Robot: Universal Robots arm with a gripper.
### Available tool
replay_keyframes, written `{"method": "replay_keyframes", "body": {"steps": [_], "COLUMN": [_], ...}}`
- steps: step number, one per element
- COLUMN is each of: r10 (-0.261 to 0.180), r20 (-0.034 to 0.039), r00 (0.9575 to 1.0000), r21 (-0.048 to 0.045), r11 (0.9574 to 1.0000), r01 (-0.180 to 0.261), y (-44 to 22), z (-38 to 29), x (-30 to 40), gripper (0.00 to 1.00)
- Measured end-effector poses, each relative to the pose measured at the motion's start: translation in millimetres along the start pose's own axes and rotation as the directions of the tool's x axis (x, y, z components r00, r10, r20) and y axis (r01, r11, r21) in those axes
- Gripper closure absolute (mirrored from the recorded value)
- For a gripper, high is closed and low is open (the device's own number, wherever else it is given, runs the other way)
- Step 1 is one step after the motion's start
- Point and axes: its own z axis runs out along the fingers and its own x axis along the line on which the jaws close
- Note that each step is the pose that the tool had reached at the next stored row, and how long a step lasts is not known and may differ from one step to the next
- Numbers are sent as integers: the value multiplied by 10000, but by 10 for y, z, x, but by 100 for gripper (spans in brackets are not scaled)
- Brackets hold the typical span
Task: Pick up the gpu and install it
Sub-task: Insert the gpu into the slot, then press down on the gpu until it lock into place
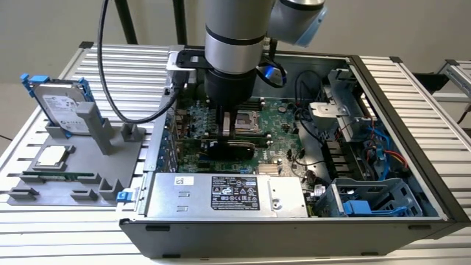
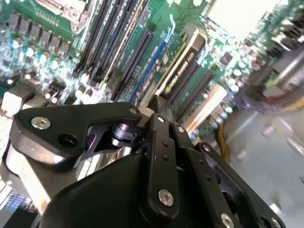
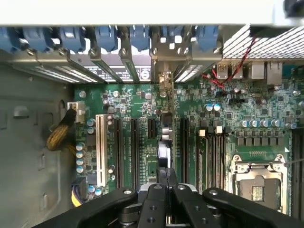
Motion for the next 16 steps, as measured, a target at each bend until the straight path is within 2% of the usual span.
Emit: {"method": "replay_keyframes", "body": {"steps": [5, 9, 12, 16], "r10": [-2, 0, 0, 0], "r20": [-3, -5, -6, -2], "r00": [10000, 10000, 10000, 10000], "r21": [-2, -3, -2, -1], "r11": [10000, 10000, 10000, 10000], "r01": [2, 0, 0, 0], "y": [9, 10, 12, 12], "z": [-100, -114, -167, -168], "x": [-1, -1, -2, -2], "gripper": [100, 100, 100, 100]}}
